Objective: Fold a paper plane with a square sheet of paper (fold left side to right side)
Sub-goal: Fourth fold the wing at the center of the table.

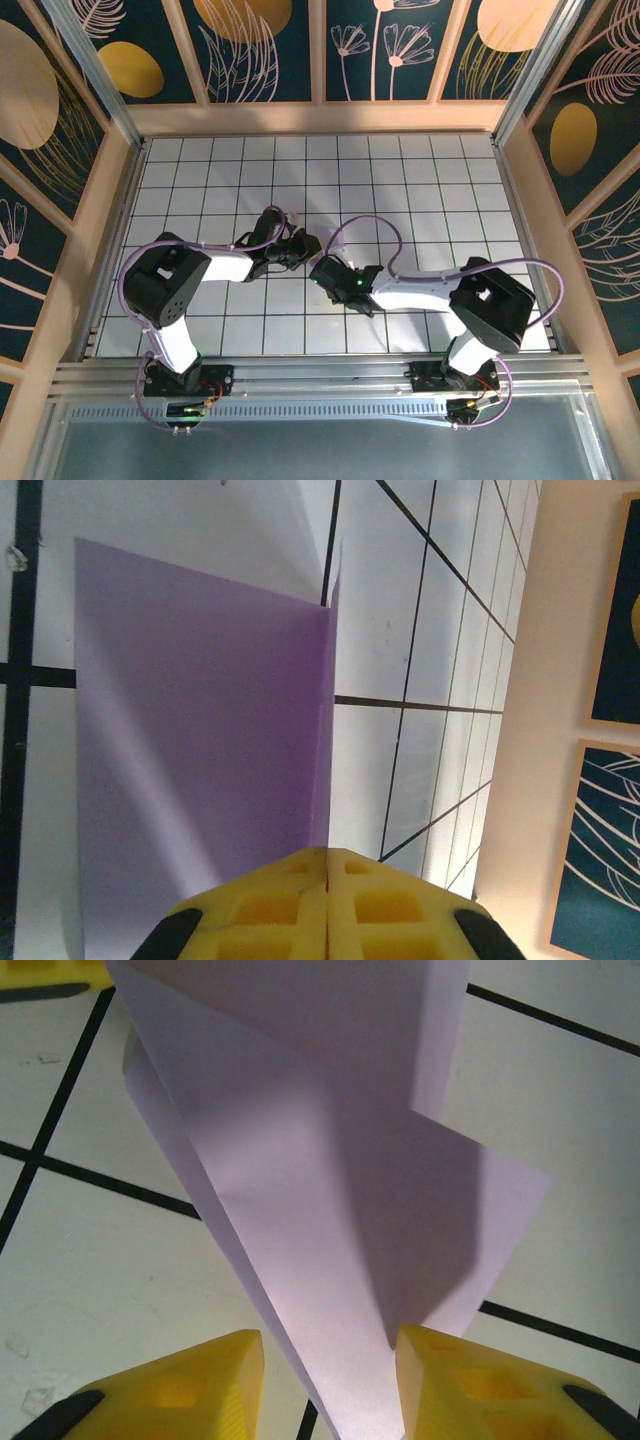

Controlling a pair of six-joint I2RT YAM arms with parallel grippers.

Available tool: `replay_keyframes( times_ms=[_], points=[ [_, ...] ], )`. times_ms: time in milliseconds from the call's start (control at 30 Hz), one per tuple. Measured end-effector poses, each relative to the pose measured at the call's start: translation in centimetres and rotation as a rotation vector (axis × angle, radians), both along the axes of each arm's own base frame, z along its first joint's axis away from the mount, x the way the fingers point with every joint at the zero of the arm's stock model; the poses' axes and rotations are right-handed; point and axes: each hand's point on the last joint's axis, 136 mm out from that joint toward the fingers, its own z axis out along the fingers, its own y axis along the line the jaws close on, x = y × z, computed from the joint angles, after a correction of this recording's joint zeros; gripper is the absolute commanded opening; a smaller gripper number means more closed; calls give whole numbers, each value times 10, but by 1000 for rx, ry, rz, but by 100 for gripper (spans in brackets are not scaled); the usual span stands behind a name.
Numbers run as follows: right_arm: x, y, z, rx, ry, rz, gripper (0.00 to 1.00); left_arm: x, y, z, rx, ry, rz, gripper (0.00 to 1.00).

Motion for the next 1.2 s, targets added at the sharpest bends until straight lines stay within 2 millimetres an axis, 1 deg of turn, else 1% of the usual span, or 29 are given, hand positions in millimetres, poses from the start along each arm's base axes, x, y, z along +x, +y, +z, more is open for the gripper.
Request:
replay_keyframes(
  times_ms=[167, 533, 733, 900, 1033, 1100, 1133, 1200],
  points=[
    [6, 2, -4, -30, -16, -8, 39, -1, 0, -1, 4, 5, 0, 7],
    [9, 3, -6, -55, -34, -11, 29, 1, -1, 2, 1, 1, 0, 8],
    [9, 3, -7, -58, -34, -11, 22, 2, 0, 1, 5, 3, 2, 12],
    [9, 2, -9, -65, -33, -9, 16, 1, 2, -2, 19, 9, 8, 20],
    [9, 2, -10, -70, -31, -7, 11, 2, 3, -2, 41, 10, 9, 33],
    [8, 2, -10, -71, -31, -4, 6, 3, 5, 3, 45, 0, 9, 38],
    [8, 2, -10, -72, -31, -4, 5, 4, 6, 7, 43, -7, 10, 42],
    [8, 2, -10, -73, -31, -1, 2, 7, 11, 17, 36, -24, 17, 46]
  ],
)
